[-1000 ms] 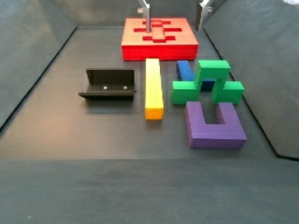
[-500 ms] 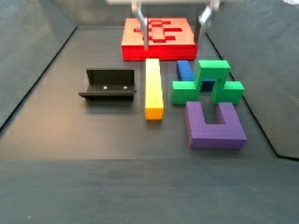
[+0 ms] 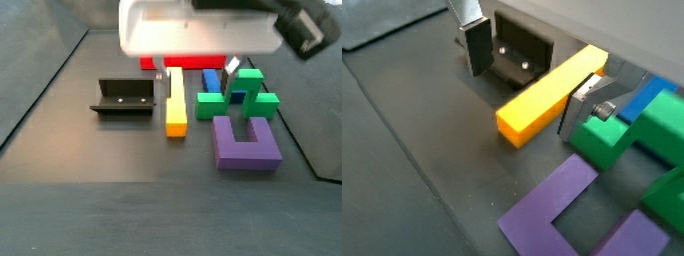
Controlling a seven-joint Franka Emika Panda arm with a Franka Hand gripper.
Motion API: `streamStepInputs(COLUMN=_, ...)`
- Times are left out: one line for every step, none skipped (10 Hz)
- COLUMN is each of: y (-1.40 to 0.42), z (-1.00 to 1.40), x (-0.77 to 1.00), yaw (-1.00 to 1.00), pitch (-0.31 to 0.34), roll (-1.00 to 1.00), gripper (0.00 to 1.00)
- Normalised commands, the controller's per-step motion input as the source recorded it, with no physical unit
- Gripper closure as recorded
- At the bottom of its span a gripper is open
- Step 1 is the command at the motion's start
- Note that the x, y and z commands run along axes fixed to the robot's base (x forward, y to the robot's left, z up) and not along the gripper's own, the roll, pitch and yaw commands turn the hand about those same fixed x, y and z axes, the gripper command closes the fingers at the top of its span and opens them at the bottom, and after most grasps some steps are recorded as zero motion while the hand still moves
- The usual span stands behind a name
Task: Pick up the purple object. Move up. Place the purple object on the fixture. Regrasp the purple object. Move to above the board. Insert the purple object.
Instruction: Pick up the purple object.
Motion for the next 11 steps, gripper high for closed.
streamStepInputs(y=0.00, z=-0.84, x=0.00, yaw=0.00, pitch=-0.077, roll=0.00, gripper=0.00)
streamStepInputs(y=0.04, z=-0.72, x=-0.20, yaw=-0.16, pitch=-0.073, roll=-0.04, gripper=0.00)
streamStepInputs(y=0.00, z=-0.66, x=-0.31, yaw=-0.28, pitch=-0.116, roll=-0.11, gripper=0.00)
streamStepInputs(y=0.00, z=-0.45, x=-0.37, yaw=-0.33, pitch=-0.154, roll=-0.19, gripper=0.00)
streamStepInputs(y=0.00, z=-0.23, x=-0.45, yaw=-0.33, pitch=-0.190, roll=-0.23, gripper=0.00)
streamStepInputs(y=0.00, z=-0.07, x=-0.41, yaw=-0.25, pitch=-0.183, roll=-0.22, gripper=0.00)
streamStepInputs(y=0.00, z=0.00, x=-0.16, yaw=-0.12, pitch=-0.124, roll=-0.14, gripper=0.00)
streamStepInputs(y=0.00, z=-0.07, x=0.01, yaw=0.00, pitch=-0.036, roll=-0.04, gripper=0.00)
streamStepInputs(y=0.00, z=-0.08, x=0.00, yaw=0.00, pitch=-0.037, roll=-0.06, gripper=0.00)
streamStepInputs(y=0.00, z=-0.20, x=0.00, yaw=0.02, pitch=-0.049, roll=-0.06, gripper=0.00)
streamStepInputs(y=-0.07, z=-0.25, x=-0.07, yaw=0.00, pitch=-0.046, roll=-0.04, gripper=0.00)
